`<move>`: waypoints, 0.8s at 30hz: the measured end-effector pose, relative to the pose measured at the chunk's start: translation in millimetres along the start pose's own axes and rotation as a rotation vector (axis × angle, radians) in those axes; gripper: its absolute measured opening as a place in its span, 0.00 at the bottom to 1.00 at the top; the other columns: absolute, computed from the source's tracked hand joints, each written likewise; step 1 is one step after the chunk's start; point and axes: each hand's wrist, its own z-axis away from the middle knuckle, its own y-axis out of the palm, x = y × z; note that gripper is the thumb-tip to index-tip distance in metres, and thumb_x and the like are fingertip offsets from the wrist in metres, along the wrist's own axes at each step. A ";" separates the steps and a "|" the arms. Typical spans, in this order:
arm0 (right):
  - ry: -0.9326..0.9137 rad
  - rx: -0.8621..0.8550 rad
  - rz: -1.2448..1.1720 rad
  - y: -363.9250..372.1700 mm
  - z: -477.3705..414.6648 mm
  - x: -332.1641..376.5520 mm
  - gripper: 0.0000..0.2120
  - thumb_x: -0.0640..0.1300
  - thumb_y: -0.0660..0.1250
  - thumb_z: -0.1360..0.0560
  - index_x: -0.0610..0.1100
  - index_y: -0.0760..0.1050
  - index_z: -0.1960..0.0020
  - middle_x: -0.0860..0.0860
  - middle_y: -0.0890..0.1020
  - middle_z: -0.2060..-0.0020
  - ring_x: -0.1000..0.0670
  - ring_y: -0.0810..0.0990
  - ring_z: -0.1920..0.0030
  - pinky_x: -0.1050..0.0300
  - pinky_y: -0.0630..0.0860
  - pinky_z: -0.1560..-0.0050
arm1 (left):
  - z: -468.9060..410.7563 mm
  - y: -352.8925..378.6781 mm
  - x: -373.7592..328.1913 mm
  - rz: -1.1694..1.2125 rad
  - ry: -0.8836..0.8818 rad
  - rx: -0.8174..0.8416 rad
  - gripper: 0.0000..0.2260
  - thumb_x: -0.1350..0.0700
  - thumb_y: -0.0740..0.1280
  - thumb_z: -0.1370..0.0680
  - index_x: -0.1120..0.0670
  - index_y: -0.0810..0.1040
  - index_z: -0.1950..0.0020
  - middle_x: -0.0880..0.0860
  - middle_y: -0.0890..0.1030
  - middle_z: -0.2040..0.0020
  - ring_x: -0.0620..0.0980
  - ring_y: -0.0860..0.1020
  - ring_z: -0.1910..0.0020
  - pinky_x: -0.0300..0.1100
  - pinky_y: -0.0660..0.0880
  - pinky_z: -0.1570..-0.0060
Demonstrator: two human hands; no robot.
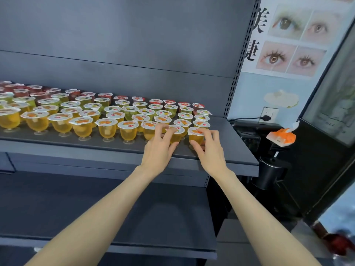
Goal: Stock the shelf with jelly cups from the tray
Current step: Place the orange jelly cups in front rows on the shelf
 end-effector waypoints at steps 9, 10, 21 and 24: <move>0.010 0.069 0.101 -13.3 8.6 15.3 0.26 0.50 0.66 0.24 0.49 0.62 0.29 0.48 0.60 0.31 0.46 0.68 0.36 0.49 0.73 0.43 | 6.1 -36.7 8.5 -0.060 0.097 0.142 0.21 0.51 0.60 0.20 0.53 0.64 0.28 0.53 0.64 0.28 0.54 0.77 0.43 0.47 0.78 0.51; 0.018 0.072 0.159 -16.1 9.1 19.3 0.26 0.50 0.66 0.24 0.48 0.62 0.29 0.48 0.58 0.30 0.44 0.65 0.33 0.47 0.72 0.42 | 6.6 -42.4 11.0 -0.067 0.119 0.139 0.20 0.51 0.60 0.20 0.53 0.65 0.29 0.53 0.65 0.29 0.54 0.77 0.43 0.47 0.79 0.52; 0.032 0.205 0.420 -25.6 15.4 124.1 0.17 0.46 0.65 0.24 0.43 0.72 0.36 0.42 0.69 0.34 0.40 0.65 0.34 0.48 0.68 0.39 | 7.6 -154.8 69.4 -0.212 0.320 0.333 0.16 0.51 0.61 0.21 0.54 0.71 0.34 0.54 0.76 0.39 0.53 0.75 0.43 0.48 0.75 0.46; 0.012 0.225 0.399 -4.6 24.5 171.1 0.16 0.45 0.66 0.24 0.42 0.73 0.38 0.42 0.74 0.39 0.42 0.71 0.39 0.52 0.69 0.44 | 12.1 -195.6 106.4 -0.259 0.329 0.366 0.17 0.51 0.62 0.21 0.54 0.71 0.34 0.54 0.76 0.37 0.54 0.75 0.42 0.49 0.74 0.45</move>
